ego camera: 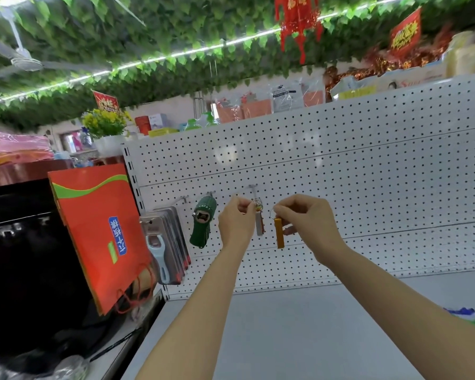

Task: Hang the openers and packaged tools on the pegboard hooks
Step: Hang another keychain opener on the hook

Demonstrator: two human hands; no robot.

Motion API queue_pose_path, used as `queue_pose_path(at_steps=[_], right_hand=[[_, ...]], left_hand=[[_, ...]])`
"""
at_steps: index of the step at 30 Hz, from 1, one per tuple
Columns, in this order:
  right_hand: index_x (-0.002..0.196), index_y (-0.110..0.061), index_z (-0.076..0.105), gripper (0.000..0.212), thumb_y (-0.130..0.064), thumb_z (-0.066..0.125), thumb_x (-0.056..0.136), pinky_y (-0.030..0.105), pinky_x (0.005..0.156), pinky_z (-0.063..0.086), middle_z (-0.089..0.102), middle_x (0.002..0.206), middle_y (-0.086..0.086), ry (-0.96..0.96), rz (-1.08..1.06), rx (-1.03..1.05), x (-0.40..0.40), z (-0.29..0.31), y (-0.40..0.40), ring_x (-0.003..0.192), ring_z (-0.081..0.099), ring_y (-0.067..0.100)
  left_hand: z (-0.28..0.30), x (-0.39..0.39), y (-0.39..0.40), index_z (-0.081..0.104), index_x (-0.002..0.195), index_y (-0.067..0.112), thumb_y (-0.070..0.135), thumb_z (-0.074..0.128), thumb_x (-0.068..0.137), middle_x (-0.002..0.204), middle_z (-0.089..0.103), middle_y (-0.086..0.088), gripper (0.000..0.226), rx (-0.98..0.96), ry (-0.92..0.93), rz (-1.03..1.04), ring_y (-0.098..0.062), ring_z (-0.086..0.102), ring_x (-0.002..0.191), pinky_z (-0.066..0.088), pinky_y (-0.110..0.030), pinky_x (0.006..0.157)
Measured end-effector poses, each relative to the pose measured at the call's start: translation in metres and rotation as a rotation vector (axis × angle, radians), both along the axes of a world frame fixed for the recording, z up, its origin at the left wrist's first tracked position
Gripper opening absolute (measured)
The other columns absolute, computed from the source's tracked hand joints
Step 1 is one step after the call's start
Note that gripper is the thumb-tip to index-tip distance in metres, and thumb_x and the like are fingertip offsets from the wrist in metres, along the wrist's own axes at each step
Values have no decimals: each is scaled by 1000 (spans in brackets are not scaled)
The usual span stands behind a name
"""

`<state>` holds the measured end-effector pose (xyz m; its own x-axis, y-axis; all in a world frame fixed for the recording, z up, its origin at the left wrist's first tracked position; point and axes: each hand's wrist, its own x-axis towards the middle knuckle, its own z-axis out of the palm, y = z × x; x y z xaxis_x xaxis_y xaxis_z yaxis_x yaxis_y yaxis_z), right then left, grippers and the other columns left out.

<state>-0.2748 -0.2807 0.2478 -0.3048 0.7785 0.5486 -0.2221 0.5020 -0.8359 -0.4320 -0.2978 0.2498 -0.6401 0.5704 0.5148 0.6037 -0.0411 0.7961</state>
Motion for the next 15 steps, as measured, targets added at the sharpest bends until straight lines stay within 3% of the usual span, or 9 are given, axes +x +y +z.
queue_pose_path(at_steps=[6,10,13,15], right_hand=[[78,-7,72,7,-10,70,83,32,62,59,72,68,4,-39,23,27,-10,4,2,64,71,17],[76,-9,72,7,-13,71,82,27,59,56,72,71,7,-25,10,27,-19,5,7,66,71,19],[75,-11,72,8,-14,71,82,25,57,53,72,72,8,-10,-9,34,-29,5,11,67,71,21],[74,-13,72,8,-15,71,82,26,57,55,72,72,8,-5,-39,39,-36,5,15,70,70,26]], left_hand=[[2,-4,-2,61,76,32,22,64,93,80,66,15,19,-13,47,-18,-14,68,82,59,-40,78],[-5,-6,-12,64,99,30,14,60,96,95,67,16,16,-6,199,-59,-9,65,88,53,-29,78],[-10,-11,-19,65,116,28,5,55,93,114,64,13,35,-53,377,-82,-7,62,100,53,-33,86],[-9,-13,-23,64,122,30,4,55,91,116,60,17,41,-102,448,-85,-5,60,104,54,-35,89]])
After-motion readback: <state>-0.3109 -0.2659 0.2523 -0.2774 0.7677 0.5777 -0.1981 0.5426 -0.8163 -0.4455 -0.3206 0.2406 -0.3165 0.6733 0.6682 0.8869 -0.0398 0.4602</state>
